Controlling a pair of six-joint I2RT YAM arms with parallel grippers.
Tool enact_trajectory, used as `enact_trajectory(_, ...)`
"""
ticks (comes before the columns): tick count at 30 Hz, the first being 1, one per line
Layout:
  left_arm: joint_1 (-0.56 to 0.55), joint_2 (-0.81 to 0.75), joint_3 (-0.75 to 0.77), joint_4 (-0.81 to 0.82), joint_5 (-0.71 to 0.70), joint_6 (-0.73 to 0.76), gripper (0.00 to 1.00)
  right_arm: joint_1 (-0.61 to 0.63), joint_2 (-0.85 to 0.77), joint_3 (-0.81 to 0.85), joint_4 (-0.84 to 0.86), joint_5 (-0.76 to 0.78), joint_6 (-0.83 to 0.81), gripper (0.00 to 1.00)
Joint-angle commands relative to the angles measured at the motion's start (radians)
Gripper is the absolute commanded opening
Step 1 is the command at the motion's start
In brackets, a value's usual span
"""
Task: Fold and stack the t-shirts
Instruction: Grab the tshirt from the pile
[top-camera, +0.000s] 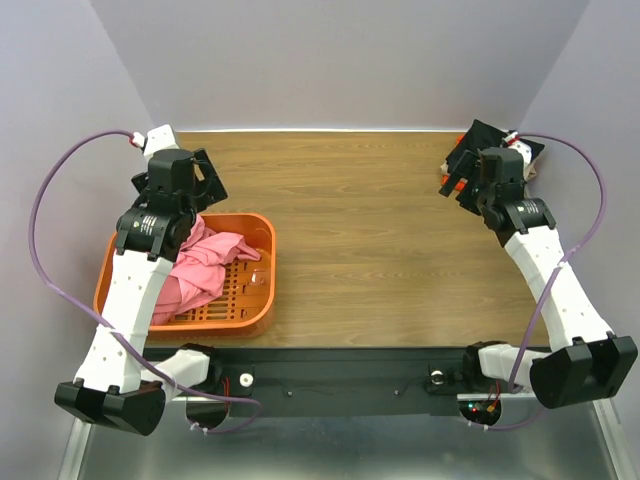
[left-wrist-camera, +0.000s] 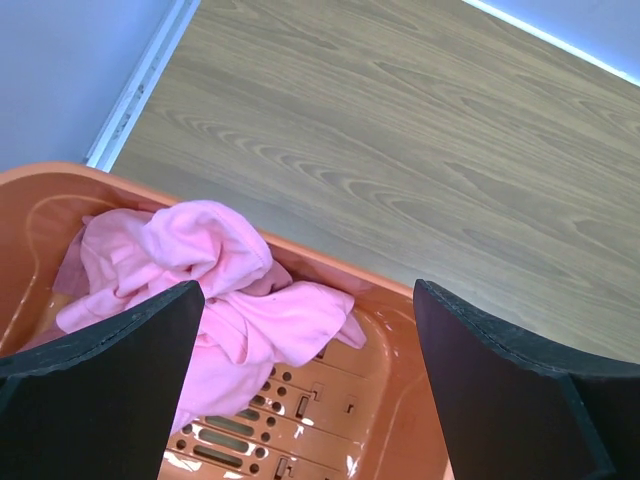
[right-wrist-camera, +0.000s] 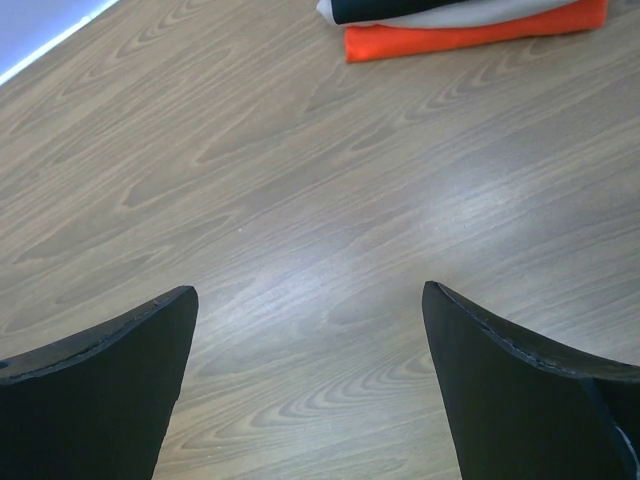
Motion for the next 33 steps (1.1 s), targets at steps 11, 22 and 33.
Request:
enact_trajectory(11, 0.01, -0.052, -0.014, -0.205, -0.248, -0.216, 0.99, -0.007, 0.046, 0.022, 0.028, 0.01, -0.015, 1.0)
enact_trajectory(22, 0.025, -0.108, -0.26, -0.204, -0.236, -0.433, 0.98, -0.007, 0.06, 0.003, 0.059, -0.093, -0.024, 1.0)
enact_trajectory(33, 0.174, -0.022, -0.386, 0.123, -0.161, -0.281, 0.98, -0.007, 0.032, -0.034, 0.065, -0.102, -0.024, 1.0)
